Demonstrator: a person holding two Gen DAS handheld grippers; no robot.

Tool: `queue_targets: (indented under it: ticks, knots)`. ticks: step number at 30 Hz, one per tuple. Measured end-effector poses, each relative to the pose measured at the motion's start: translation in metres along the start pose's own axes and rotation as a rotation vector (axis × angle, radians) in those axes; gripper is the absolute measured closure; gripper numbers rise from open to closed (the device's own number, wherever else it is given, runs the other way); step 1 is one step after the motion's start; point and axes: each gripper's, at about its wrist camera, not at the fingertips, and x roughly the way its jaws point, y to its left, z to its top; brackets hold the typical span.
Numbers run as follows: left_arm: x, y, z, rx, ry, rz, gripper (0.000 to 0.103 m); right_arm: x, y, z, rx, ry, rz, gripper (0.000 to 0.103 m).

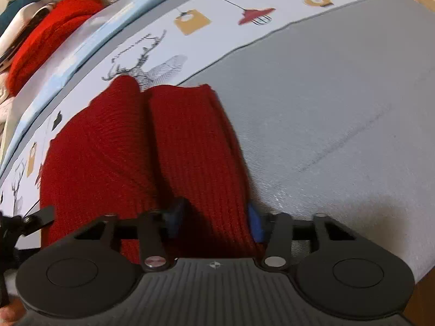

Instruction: Fold small clothes

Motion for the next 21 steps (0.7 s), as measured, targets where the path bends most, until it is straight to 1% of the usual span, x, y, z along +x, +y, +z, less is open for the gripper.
queue_targets:
  ticks: [1,3,4,6,7,8,9,12,15,17,18,19,21]
  knots:
    - [-0.004,-0.003,0.001,0.013,-0.008,-0.003,0.041,-0.001,0.001,0.0,-0.003,-0.006,0.001,0.066]
    - [-0.015,-0.01,0.003,0.048,-0.028,0.001,0.045,-0.004,0.005,0.001,-0.005,-0.025,-0.002,0.071]
    - [-0.023,-0.014,0.005,0.088,-0.048,0.016,0.045,-0.007,0.006,0.001,-0.003,-0.038,0.003,0.077]
    - [-0.038,-0.022,0.007,0.143,-0.087,0.041,0.046,-0.012,0.013,0.003,0.003,-0.071,0.06,0.085]
    - [-0.048,-0.021,0.01,0.16,-0.106,0.045,0.046,-0.014,0.019,0.003,0.004,-0.088,0.11,0.096]
    - [-0.059,-0.019,0.014,0.172,-0.124,0.05,0.047,-0.016,0.028,0.002,-0.006,-0.1,0.148,0.096]
    - [-0.069,-0.016,0.017,0.186,-0.14,0.059,0.047,-0.016,0.039,0.0,-0.031,-0.105,0.161,0.096]
    - [-0.104,-0.007,0.029,0.252,-0.206,0.121,0.047,-0.005,0.068,-0.006,-0.059,-0.067,0.194,0.096]
    - [-0.135,0.011,0.041,0.232,-0.251,0.161,0.047,0.007,0.105,-0.014,-0.105,-0.043,0.245,0.096]
    - [-0.151,0.024,0.049,0.22,-0.27,0.194,0.046,0.014,0.129,-0.019,-0.132,-0.039,0.284,0.096]
    - [-0.157,0.031,0.054,0.212,-0.273,0.213,0.043,0.017,0.139,-0.022,-0.14,-0.037,0.3,0.096]
    - [-0.161,0.037,0.057,0.201,-0.279,0.252,0.041,0.02,0.148,-0.023,-0.147,-0.034,0.31,0.096]
    - [-0.172,0.044,0.06,0.189,-0.316,0.342,0.043,0.025,0.163,-0.028,-0.158,-0.03,0.298,0.095]
